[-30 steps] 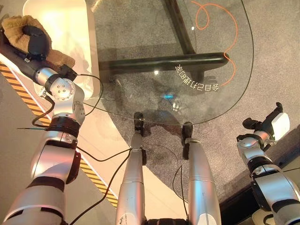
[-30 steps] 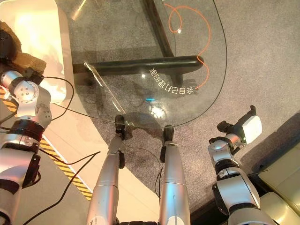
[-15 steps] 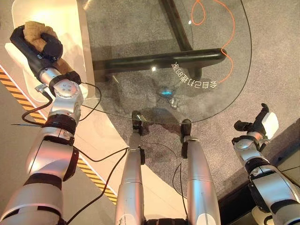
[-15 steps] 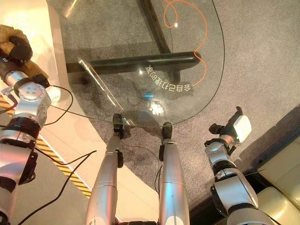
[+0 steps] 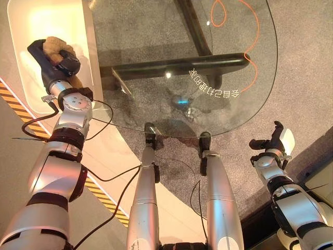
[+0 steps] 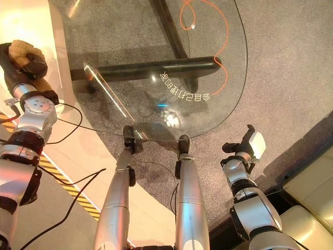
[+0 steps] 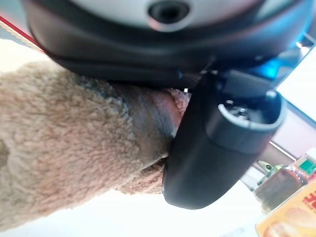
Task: Wipe the table with a cloth and put it in the basket.
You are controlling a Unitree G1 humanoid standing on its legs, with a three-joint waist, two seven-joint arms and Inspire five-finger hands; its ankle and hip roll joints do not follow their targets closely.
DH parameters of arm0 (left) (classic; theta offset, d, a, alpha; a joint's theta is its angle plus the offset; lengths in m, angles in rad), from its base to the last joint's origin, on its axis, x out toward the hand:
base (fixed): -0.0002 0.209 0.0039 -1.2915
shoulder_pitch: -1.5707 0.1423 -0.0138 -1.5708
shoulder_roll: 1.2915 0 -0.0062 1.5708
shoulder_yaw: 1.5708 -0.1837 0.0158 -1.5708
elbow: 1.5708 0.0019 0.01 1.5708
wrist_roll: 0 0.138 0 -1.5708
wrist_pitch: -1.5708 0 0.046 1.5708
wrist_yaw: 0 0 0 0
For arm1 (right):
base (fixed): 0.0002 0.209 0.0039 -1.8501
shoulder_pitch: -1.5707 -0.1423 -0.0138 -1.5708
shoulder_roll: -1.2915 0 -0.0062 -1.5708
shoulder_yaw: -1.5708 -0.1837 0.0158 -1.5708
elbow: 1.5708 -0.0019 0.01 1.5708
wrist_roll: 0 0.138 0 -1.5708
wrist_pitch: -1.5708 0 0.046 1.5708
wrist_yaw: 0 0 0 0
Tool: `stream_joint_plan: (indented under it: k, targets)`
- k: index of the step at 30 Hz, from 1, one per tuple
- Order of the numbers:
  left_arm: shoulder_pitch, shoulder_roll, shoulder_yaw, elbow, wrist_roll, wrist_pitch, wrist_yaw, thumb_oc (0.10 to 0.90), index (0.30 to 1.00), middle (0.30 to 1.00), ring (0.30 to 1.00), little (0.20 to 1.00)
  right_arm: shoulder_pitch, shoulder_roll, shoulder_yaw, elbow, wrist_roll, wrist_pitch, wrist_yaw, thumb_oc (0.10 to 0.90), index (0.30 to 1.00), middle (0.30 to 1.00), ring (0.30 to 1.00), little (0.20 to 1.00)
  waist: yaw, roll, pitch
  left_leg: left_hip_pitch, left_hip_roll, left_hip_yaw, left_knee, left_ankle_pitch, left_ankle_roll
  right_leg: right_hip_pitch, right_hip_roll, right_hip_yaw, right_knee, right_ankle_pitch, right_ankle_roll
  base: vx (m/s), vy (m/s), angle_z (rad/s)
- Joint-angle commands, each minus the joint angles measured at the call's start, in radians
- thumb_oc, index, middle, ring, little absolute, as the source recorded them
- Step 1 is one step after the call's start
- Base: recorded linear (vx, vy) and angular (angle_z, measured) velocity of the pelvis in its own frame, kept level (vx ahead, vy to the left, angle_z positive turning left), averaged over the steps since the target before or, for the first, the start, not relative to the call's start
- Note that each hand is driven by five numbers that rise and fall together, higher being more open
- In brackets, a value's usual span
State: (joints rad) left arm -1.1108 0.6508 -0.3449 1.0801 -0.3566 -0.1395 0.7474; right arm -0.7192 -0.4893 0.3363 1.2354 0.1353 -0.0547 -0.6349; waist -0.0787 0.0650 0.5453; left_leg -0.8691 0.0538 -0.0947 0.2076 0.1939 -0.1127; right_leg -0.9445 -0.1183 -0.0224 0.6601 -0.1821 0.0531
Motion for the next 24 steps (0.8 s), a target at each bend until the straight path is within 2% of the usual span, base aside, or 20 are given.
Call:
stream_joint_plan:
  k: [1, 6, 7, 8, 10, 24]
  targets:
    - [-0.113, 0.154, 0.015, 0.020, 0.077, -0.041, 0.061, 0.100, 0.300, 0.300, 0.300, 0.200, 0.029, -0.045, 0.012, 0.005, 0.022, 0.002, -0.029, 0.800, 0.900, 0.900, 0.900, 0.900, 0.019, -0.026, -0.025, 0.036, -0.082, 0.122, 0.144, -0.197, 0.108, 0.053, 0.084, -0.024, -0.244, 0.153, -0.011, 0.00, 0.000, 0.00]
    - [-0.128, 0.147, 0.009, 0.037, 0.090, -0.027, 0.090, 0.100, 0.300, 0.300, 0.300, 0.200, 0.035, -0.055, 0.006, 0.007, 0.026, 0.001, -0.027, 0.800, 0.900, 0.900, 0.900, 0.900, 0.013, -0.030, -0.025, 0.029, -0.087, 0.123, 0.169, -0.212, 0.114, 0.046, 0.077, -0.024, -0.234, 0.155, -0.006, 0.00, 0.045, 0.00]
    - [-0.132, 0.147, 0.009, 0.042, 0.089, -0.022, 0.094, 0.191, 0.378, 0.378, 0.378, 0.291, 0.036, -0.055, 0.006, 0.007, 0.027, 0.000, -0.027, 0.800, 0.900, 0.900, 0.900, 0.900, 0.011, -0.031, -0.025, 0.026, -0.088, 0.123, 0.174, -0.214, 0.115, 0.044, 0.076, -0.023, -0.233, 0.156, -0.005, 0.01, 0.059, 0.00]
    - [-0.134, 0.147, 0.009, 0.051, 0.084, -0.022, 0.093, 0.429, 0.582, 0.582, 0.582, 0.529, 0.037, -0.056, 0.005, 0.008, 0.026, -0.001, -0.026, 0.800, 0.900, 0.900, 0.900, 0.900, 0.009, -0.032, -0.025, 0.027, -0.089, 0.124, 0.178, -0.216, 0.116, 0.043, 0.075, -0.021, -0.233, 0.158, -0.004, 0.01, 0.047, 0.00]
    - [-0.137, 0.149, 0.008, 0.064, 0.077, -0.022, 0.099, 0.800, 0.900, 0.900, 0.900, 0.900, 0.039, -0.055, 0.005, 0.010, 0.026, -0.003, -0.026, 0.800, 0.900, 0.900, 0.900, 0.900, 0.006, -0.033, -0.025, 0.028, -0.089, 0.126, 0.179, -0.217, 0.116, 0.044, 0.075, -0.019, -0.236, 0.160, -0.003, 0.01, 0.055, -0.01]
    - [-0.150, 0.166, 0.011, 0.117, 0.036, 0.003, 0.095, 0.800, 0.900, 0.900, 0.900, 0.900, 0.053, -0.030, 0.011, 0.001, 0.014, -0.020, -0.034, 0.800, 0.900, 0.900, 0.900, 0.900, -0.003, -0.046, -0.025, 0.048, -0.087, 0.132, 0.167, -0.221, 0.121, 0.056, 0.085, 0.002, -0.250, 0.174, 0.004, 0.00, 0.015, -0.01]
